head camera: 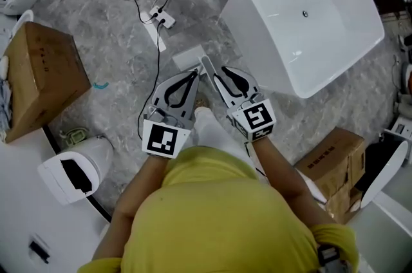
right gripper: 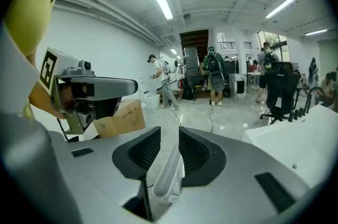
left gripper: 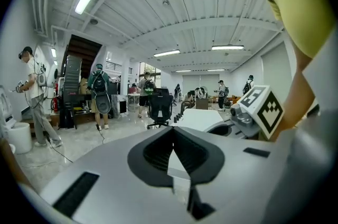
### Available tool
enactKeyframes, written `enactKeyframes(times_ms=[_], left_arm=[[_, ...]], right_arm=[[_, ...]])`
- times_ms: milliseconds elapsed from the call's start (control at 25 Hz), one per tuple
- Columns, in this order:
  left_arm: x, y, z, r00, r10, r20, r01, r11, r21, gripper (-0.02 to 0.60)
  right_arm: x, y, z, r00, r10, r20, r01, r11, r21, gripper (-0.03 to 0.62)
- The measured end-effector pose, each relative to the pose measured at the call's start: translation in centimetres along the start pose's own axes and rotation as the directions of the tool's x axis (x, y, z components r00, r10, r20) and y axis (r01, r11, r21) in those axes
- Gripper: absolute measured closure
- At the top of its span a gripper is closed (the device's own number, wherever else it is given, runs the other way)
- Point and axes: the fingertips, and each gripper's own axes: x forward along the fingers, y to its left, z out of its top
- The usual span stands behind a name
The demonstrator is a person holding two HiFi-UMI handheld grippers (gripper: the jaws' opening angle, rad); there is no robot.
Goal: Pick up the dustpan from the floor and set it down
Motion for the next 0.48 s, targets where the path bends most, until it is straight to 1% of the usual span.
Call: enactKeyframes(times_ms=[120,240,360,480], left_arm=[[0.5,0.3,-1.1,1.0,0.006,-0.026,-0.006,1.0,-0.019,0.58],[0.9,0.4,-1.9,0.998,0.008,-0.055,-0.009,1.0,-0.019,0.58],[1.1,0.5,-2.6,0.997,0.011,-0.078,-0.012,1.0,-0.018,0.58],[1.3,0.6,-3.4,0.995,0.011,-0.097,-0.014,0.999,-0.032,0.58]], right_arm=[[1.0,-0.5,-1.9,0.998,0.043,-0.054,-0.042,0.999,0.023,0.465],[1.9,-0.6,-3.8,0.987,0.095,-0.13,-0.088,0.994,0.059,0.442],[2.8,-0.4,-5.8,0.965,0.169,-0.203,-0.143,0.981,0.133,0.421],[3.7,-0.2,-7.3,0.94,0.237,-0.246,-0.185,0.959,0.217,0.405]])
